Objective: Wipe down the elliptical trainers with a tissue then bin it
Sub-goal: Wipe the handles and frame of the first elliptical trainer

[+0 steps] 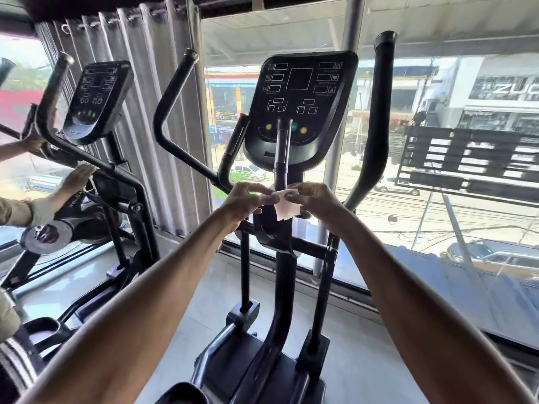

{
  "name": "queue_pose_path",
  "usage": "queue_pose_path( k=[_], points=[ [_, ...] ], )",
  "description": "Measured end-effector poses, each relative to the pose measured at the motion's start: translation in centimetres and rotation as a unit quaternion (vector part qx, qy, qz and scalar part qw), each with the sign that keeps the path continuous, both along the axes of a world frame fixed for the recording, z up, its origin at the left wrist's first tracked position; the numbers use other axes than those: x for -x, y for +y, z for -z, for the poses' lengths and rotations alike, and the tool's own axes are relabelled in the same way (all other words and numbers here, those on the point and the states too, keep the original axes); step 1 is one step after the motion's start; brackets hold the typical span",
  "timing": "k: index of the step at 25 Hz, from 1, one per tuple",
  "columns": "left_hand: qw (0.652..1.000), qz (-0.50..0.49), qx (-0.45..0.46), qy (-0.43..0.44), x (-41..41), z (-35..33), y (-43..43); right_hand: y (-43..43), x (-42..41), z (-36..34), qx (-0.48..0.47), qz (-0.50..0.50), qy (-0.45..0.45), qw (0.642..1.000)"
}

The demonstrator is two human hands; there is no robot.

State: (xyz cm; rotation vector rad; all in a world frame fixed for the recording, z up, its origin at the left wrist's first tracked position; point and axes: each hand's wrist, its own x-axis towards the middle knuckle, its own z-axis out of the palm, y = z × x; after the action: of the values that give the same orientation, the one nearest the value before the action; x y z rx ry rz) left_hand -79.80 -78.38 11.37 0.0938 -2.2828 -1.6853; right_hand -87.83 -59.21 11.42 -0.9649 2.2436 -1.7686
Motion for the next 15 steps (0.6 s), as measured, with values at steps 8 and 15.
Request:
queue_pose_path(
  k=[8,15],
  points=[
    [0.995,-0.05,-0.076,0.039,6.6,-1.4,-2.4,-4.6,4.3,0.5,0.015,0.244,0.193,0.95],
    [0.994,0.012,-0.098,0.046,10.3,-3.0,-3.1,-7.5,5.6,-1.3,0.023,0.274,0.269,0.923]
  ],
)
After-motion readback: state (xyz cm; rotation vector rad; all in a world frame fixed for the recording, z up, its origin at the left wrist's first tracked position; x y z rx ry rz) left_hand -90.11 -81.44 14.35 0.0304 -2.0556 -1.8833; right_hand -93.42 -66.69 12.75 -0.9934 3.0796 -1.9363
